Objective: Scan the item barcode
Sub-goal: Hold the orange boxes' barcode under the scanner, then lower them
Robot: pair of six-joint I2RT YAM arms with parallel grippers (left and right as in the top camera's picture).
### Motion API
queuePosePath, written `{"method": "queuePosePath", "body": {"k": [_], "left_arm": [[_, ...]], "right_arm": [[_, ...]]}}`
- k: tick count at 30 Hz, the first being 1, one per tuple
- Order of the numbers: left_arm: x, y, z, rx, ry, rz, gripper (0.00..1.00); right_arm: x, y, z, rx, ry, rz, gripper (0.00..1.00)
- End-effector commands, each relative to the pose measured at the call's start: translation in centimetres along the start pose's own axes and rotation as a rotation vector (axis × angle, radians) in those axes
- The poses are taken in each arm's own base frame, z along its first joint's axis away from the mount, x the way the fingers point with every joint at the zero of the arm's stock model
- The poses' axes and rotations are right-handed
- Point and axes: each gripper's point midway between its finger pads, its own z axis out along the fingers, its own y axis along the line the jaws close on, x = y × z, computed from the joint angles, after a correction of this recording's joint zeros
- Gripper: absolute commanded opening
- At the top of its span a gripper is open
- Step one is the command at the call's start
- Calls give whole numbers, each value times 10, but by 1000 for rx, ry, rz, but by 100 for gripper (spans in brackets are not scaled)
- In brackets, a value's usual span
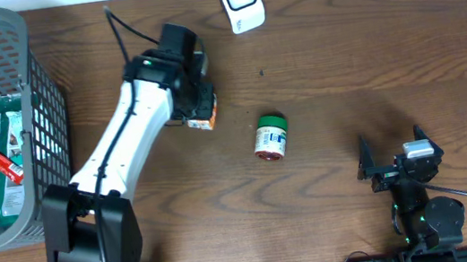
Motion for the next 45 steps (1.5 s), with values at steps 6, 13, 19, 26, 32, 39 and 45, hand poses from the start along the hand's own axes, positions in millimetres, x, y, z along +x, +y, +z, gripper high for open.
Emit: {"method": "queuePosePath", "body": {"k": [6, 13, 19, 26, 32, 39, 45], "left_arm": [[1, -21, 23, -52, -43, 46, 33], [16, -34, 56, -57, 27, 36, 34], [27, -35, 83, -71, 86, 48, 34], [33, -32, 98, -80, 120, 47, 38], [33, -32, 98, -81, 121, 47, 68], [33, -32, 95, -82, 123, 47, 85], [14, -32, 70, -101, 50, 67, 90]], "right_arm": [[0, -2, 0, 8, -1, -11, 99], [0, -2, 0, 8, -1, -11, 99], [0, -2, 0, 8, -1, -11, 99], [0, -2, 0, 8, -1, -11, 99], [0, -2, 0, 8, -1, -11, 99], [0, -2, 0, 8, -1, -11, 99], [0, -2, 0, 8, -1, -11, 99]]}}
